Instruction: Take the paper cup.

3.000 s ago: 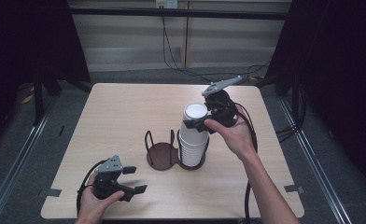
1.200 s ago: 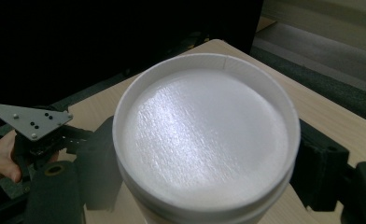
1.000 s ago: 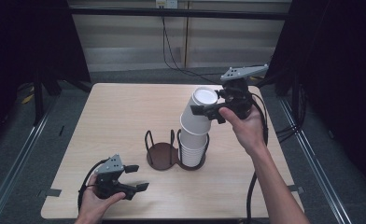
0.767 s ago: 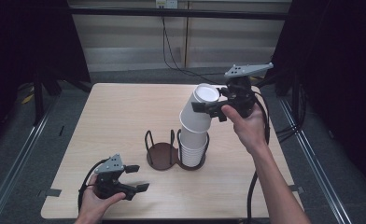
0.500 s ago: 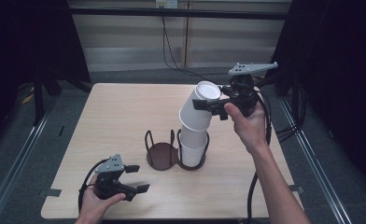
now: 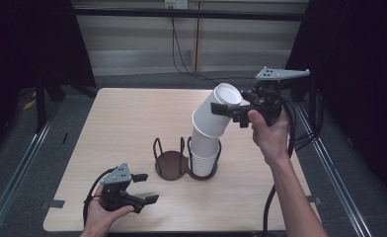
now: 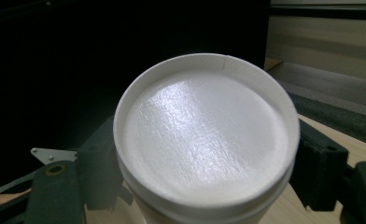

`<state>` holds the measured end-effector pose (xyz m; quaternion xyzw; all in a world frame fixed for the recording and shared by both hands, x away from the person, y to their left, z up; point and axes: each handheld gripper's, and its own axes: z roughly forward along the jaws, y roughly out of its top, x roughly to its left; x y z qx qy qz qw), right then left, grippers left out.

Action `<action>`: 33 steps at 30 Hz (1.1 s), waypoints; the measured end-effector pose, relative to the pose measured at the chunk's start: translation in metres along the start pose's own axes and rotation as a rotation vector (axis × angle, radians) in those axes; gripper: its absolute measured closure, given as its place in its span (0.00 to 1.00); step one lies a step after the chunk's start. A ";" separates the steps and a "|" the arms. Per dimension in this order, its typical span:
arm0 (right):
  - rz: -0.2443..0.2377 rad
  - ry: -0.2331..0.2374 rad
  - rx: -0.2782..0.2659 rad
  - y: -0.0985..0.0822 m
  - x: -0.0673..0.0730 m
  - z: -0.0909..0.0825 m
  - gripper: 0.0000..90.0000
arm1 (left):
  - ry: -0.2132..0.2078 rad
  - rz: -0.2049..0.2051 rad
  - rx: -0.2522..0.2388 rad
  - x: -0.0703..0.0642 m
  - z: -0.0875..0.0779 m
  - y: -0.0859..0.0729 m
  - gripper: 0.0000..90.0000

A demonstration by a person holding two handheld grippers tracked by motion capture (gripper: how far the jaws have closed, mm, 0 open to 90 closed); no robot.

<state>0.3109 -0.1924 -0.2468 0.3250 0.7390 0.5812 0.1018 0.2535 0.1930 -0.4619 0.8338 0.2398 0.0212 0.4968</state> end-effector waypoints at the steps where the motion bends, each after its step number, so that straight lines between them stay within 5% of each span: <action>1: 0.000 0.003 -0.004 0.000 0.001 -0.002 0.26 | 0.001 0.004 -0.002 0.000 0.000 0.000 0.18; 13: -0.025 0.043 -0.026 -0.007 0.020 -0.017 0.27 | -0.009 0.005 -0.033 -0.003 0.001 0.010 0.18; 24: -0.029 0.116 -0.054 -0.016 0.037 -0.015 0.27 | -0.038 0.018 -0.066 -0.008 0.000 0.026 0.18; 33: -0.043 0.151 -0.024 -0.035 0.055 -0.009 0.27 | -0.042 0.057 -0.122 -0.014 -0.006 0.041 0.20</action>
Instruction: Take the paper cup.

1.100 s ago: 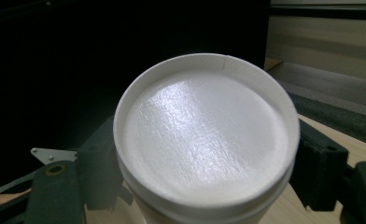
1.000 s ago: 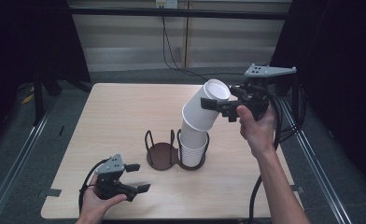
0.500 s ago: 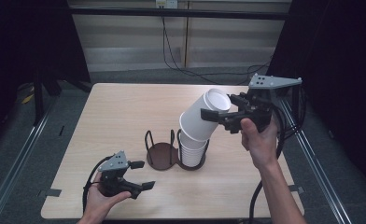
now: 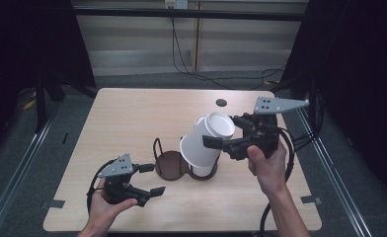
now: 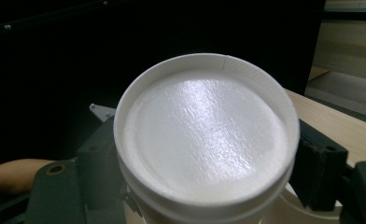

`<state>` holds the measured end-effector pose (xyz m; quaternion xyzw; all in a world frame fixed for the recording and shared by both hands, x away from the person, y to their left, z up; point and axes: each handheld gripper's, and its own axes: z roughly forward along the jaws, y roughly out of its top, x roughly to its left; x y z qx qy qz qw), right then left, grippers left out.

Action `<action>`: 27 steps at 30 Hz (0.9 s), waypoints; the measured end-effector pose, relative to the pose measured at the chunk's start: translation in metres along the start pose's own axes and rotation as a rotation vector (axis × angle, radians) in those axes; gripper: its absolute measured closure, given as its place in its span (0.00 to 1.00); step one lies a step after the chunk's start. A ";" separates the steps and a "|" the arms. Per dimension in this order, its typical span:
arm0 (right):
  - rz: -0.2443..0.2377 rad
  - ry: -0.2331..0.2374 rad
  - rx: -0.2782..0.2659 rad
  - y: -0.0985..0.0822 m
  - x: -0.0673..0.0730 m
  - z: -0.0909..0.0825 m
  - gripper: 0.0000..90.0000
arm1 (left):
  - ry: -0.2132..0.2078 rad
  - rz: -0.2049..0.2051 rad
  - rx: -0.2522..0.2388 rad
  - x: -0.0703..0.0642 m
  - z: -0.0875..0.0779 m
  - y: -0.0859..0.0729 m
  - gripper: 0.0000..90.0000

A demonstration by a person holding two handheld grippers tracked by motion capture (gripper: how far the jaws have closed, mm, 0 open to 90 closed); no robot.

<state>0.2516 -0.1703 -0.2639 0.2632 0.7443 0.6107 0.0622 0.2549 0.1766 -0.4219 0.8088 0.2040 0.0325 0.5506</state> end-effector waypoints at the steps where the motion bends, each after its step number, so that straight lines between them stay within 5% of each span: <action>1: 0.000 0.000 0.000 0.000 0.000 0.000 0.27 | -0.006 0.008 -0.004 0.000 0.000 0.001 0.20; 6: -0.006 0.024 0.019 -0.009 0.008 0.010 0.27 | -0.039 0.012 0.008 -0.004 0.005 0.004 0.19; 8: -0.003 0.029 0.043 -0.016 0.008 0.016 0.27 | -0.037 0.046 0.018 -0.006 0.006 0.005 0.18; 27: 0.096 0.069 0.117 -0.077 -0.007 0.040 0.27 | -0.129 0.064 -0.005 -0.011 0.015 0.014 0.18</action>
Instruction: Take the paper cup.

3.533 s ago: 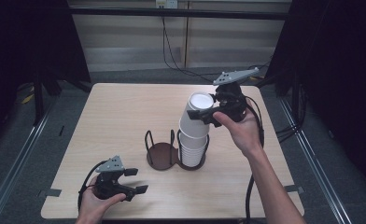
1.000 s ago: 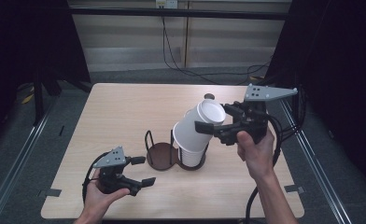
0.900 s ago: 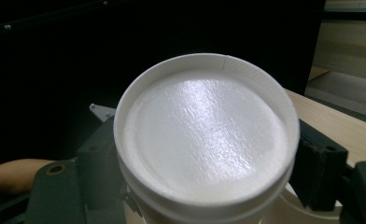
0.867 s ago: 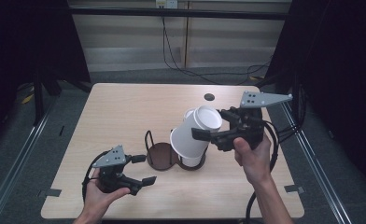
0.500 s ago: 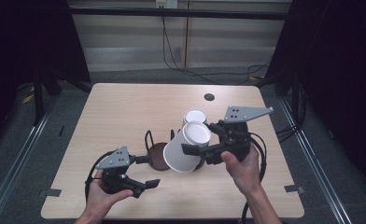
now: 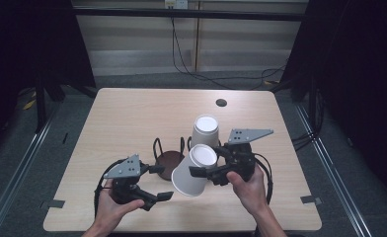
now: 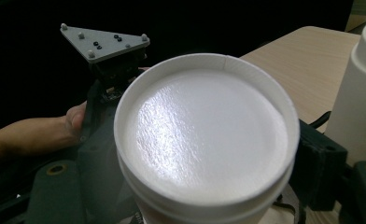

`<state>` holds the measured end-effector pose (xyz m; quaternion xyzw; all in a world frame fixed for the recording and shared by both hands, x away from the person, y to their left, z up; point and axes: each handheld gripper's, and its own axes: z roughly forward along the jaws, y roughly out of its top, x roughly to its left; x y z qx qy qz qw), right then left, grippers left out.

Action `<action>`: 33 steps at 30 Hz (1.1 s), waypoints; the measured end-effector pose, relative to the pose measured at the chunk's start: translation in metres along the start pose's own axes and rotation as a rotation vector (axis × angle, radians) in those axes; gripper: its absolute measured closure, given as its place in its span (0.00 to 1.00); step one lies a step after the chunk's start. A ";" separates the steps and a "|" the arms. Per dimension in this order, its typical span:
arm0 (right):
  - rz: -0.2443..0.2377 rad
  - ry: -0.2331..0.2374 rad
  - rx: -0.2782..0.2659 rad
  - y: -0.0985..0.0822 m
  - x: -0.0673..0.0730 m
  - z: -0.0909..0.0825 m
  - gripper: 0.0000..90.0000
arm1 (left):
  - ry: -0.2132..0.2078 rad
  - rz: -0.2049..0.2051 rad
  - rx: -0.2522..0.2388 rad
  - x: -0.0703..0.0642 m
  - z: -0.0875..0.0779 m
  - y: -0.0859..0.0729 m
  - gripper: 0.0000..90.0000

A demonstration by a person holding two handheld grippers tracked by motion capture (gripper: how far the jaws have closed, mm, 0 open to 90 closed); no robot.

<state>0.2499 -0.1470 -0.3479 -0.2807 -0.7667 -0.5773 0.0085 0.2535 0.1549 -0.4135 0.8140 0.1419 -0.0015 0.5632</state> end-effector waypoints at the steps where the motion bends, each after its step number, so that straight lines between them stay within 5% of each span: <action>1: 0.004 0.000 0.004 -0.002 -0.001 0.001 0.27 | -0.002 -0.006 -0.005 0.000 0.001 0.001 0.18; 14: 0.042 0.013 0.023 -0.021 -0.018 0.014 0.27 | 0.006 -0.026 0.003 0.004 0.026 0.011 0.18; 23: 0.043 0.030 0.028 -0.023 -0.015 0.025 0.27 | -0.028 -0.004 -0.006 0.003 0.031 0.005 0.16; 33: 0.043 0.063 0.050 -0.024 -0.012 0.035 0.28 | -0.054 -0.002 0.040 0.001 0.043 0.000 0.11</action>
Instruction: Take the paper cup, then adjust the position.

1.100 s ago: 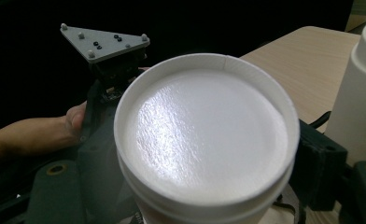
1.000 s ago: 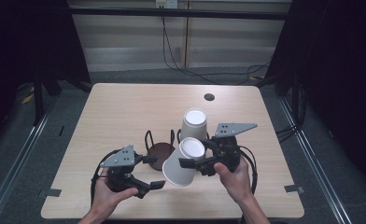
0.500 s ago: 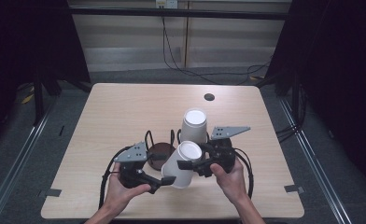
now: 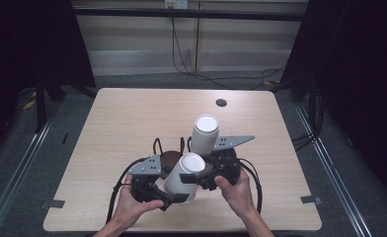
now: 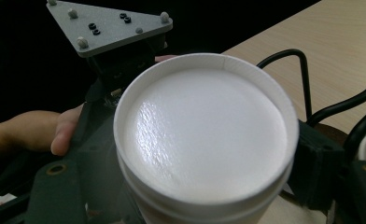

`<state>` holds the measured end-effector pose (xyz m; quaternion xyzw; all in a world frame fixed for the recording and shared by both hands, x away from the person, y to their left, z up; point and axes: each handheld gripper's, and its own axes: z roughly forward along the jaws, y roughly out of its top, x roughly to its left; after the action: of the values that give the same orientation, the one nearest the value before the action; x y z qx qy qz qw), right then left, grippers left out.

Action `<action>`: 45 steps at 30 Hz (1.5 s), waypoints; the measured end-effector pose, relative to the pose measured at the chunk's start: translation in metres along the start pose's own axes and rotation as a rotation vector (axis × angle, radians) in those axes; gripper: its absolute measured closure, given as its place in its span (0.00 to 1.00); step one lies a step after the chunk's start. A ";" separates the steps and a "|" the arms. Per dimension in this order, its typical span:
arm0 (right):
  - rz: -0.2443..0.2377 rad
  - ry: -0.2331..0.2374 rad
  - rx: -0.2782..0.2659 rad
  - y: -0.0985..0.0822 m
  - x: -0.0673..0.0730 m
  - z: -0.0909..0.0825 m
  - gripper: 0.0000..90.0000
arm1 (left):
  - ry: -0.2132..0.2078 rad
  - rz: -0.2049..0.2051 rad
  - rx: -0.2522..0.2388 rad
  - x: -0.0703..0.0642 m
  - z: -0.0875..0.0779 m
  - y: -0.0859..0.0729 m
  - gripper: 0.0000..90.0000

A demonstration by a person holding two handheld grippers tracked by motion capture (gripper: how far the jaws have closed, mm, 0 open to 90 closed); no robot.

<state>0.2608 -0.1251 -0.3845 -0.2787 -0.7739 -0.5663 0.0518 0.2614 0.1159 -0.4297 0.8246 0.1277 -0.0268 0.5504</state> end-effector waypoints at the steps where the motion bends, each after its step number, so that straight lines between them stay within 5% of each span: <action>1: -0.002 0.000 0.001 0.000 0.000 0.001 0.28 | -0.002 -0.003 0.004 0.000 0.002 0.000 0.11; 11: 0.014 -0.002 -0.028 -0.001 0.001 -0.002 0.28 | 0.049 -0.016 0.025 -0.007 0.016 -0.002 0.09; 32: 0.039 0.011 0.006 -0.005 -0.005 0.004 0.16 | 0.020 -0.027 0.141 -0.005 0.009 -0.002 0.20; 41: 0.007 0.007 -0.002 -0.006 -0.006 -0.011 0.16 | 0.030 -0.031 0.163 -0.001 0.000 0.000 0.20; 45: -0.024 -0.038 -0.007 -0.009 -0.004 -0.016 0.15 | 0.025 -0.029 0.194 -0.001 -0.003 0.001 0.20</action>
<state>0.2564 -0.1428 -0.3882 -0.2802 -0.7762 -0.5640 0.0294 0.2603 0.1185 -0.4275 0.8724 0.1434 -0.0367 0.4659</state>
